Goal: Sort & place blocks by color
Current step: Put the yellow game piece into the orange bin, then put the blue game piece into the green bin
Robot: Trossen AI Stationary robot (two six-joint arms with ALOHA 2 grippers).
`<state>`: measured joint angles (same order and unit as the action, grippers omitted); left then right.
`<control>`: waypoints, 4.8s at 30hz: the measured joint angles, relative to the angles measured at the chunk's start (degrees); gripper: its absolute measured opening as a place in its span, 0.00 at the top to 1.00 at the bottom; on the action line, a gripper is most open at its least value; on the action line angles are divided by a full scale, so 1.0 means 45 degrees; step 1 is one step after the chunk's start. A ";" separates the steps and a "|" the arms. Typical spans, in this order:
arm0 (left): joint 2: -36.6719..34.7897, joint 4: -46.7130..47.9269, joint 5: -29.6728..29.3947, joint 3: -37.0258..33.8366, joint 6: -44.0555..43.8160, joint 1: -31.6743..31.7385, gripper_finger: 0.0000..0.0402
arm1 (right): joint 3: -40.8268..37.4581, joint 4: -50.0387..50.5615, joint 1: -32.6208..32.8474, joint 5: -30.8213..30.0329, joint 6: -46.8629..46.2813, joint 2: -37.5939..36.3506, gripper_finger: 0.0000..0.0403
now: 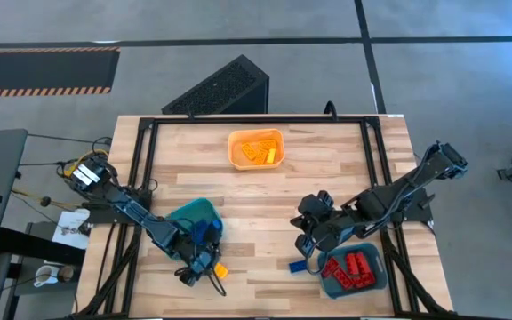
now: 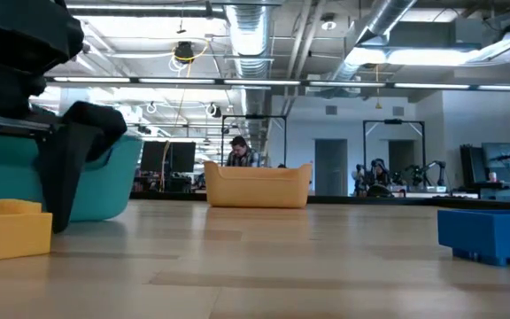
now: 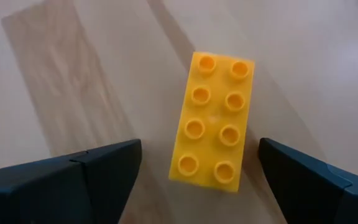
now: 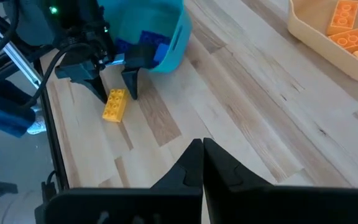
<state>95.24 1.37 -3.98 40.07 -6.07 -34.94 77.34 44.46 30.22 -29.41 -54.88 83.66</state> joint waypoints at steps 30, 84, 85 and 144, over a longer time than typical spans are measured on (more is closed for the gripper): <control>0.1346 0.1676 0.0233 0.2075 0.1292 -0.0442 0.33 | 0.0010 -0.0018 0.0000 0.0166 -0.0023 0.0005 0.96; -0.2530 0.1721 0.5771 0.4423 0.6378 1.3935 0.28 | 0.0000 0.0141 0.0319 0.0234 0.2138 0.0005 0.63; -0.3030 0.1819 0.6355 0.4379 0.6266 1.3935 0.29 | 0.0000 0.0168 0.0394 0.0234 0.2462 0.0005 0.60; -1.2980 -0.0357 -0.1587 -0.2038 0.2843 0.4013 0.29 | 0.1428 -0.4065 -0.2159 0.5345 0.7922 0.6933 0.70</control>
<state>36.83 -0.24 -11.12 30.90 6.73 -16.88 83.77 26.17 20.50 -5.36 -19.23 114.85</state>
